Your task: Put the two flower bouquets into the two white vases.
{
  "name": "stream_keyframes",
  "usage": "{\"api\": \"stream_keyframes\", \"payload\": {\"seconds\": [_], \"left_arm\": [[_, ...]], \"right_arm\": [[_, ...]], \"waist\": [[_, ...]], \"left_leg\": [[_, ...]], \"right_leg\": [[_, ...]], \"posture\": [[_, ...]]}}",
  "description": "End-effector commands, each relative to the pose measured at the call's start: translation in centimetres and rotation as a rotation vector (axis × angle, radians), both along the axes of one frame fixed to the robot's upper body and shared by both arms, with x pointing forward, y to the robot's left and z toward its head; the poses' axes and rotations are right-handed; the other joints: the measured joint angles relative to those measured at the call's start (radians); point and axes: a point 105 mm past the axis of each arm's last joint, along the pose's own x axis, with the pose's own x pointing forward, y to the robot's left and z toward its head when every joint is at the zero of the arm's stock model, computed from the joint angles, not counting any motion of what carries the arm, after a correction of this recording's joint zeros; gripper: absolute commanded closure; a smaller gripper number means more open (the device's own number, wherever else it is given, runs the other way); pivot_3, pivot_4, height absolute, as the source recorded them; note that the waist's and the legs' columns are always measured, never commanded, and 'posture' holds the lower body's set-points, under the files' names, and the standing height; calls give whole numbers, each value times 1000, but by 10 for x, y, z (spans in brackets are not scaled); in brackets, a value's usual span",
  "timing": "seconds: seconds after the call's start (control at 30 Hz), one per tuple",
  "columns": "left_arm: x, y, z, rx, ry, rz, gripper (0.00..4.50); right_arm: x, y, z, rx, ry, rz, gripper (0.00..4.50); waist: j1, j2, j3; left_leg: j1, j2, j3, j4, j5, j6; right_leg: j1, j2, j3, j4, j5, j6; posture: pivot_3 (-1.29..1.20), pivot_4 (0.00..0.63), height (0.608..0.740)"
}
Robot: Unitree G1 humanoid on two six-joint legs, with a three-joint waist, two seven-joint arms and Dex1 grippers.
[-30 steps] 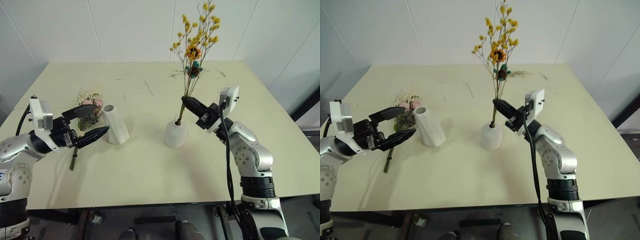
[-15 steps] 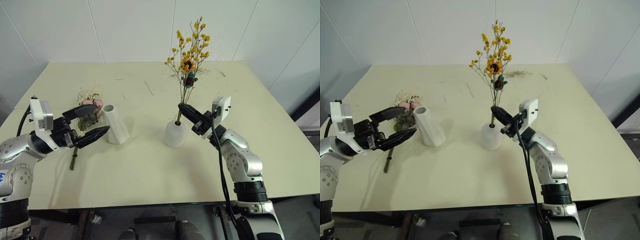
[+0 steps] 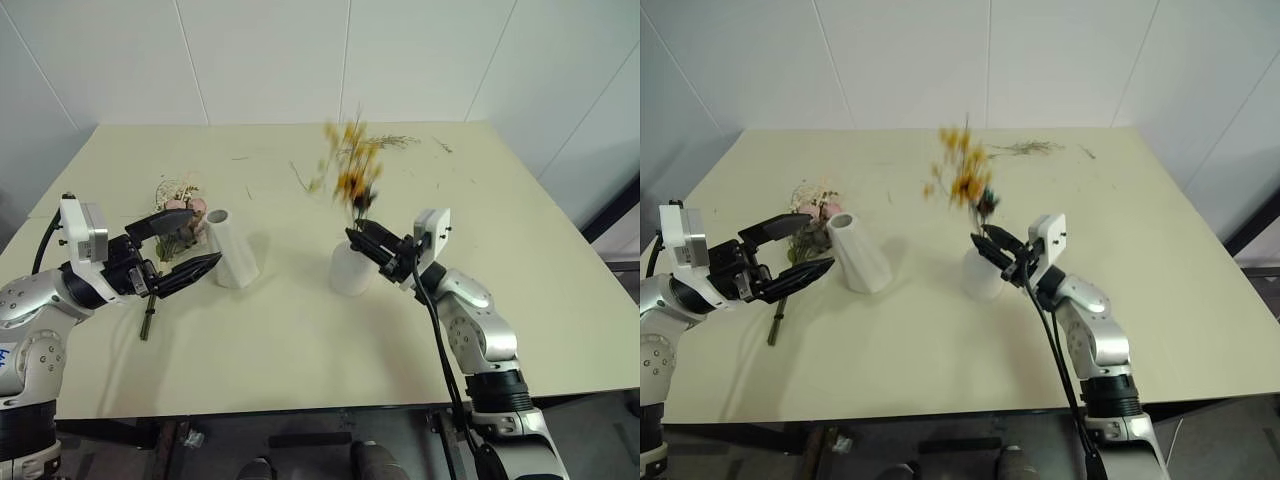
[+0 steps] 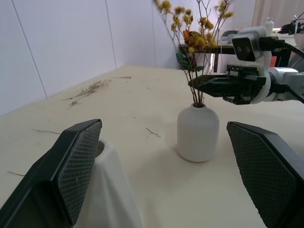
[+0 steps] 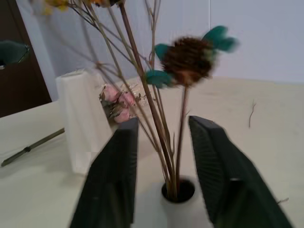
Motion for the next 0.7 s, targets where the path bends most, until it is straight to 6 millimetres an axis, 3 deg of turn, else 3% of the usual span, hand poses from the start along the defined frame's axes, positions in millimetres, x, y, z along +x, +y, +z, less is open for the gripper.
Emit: {"api": "stream_keyframes", "payload": {"seconds": [0.03, 0.13, 0.23, 0.37, 0.43, 0.53, 0.57, 0.7], "left_arm": [[-6, 7, 11, 15, -50, 25, 0], [-6, 11, 11, 26, -46, 42, 0], [-6, 16, 12, 39, -39, 62, 0], [0, 42, 12, 124, 107, 178, 0], [1, 54, 12, 158, 169, 227, 0], [9, 96, -6, 321, 432, 479, 0], [10, 105, -6, 301, 489, 529, 0], [13, 118, -9, 273, 579, 585, 0]], "right_arm": [[-12, -11, 24, -55, -133, 1, 1346], [-13, -24, 23, -115, -131, -19, 331], [-13, -38, 25, -145, -124, -44, 331], [-23, -82, 40, -328, -130, -31, 331], [-30, -84, 48, -363, -130, 11, 331], [-45, -84, 57, -428, -99, 120, 331], [-48, -86, 55, -464, -90, 142, 331], [-52, -88, 47, -525, -61, 175, 331]], "waist": [[1, 0, 0], [2, 0, 0], [2, 0, 0], [4, 1, 1], [4, 1, 1], [-6, 0, 2], [-8, 0, 2], [-2, 0, 2]], "left_leg": [[0, 0, 0, 0, 0, 0], [0, 0, 0, 0, 0, 0], [0, 0, 0, 0, 0, 0], [0, 0, 0, 0, 0, 0], [-1, 0, 0, 0, 0, 1], [0, 0, 0, 0, -1, 2], [1, 1, 1, -1, -1, 2], [1, 1, 1, -1, -2, 2]], "right_leg": [[0, 0, 0, 0, 0, 0], [0, 0, 0, 0, 0, 0], [0, 0, 0, 0, 0, -1], [0, 0, 0, -1, 0, -1], [0, 0, 0, -2, -1, -1], [0, 1, 0, -1, -2, -1], [0, 1, 0, -1, -2, -2], [0, 1, 0, -1, -6, -6]], "posture": [[0, 150, 740], [0, 150, 740], [0, 150, 740], [0, 150, 740], [0, 150, 740], [0, 150, 740], [0, 150, 740], [0, 150, 740]]}}
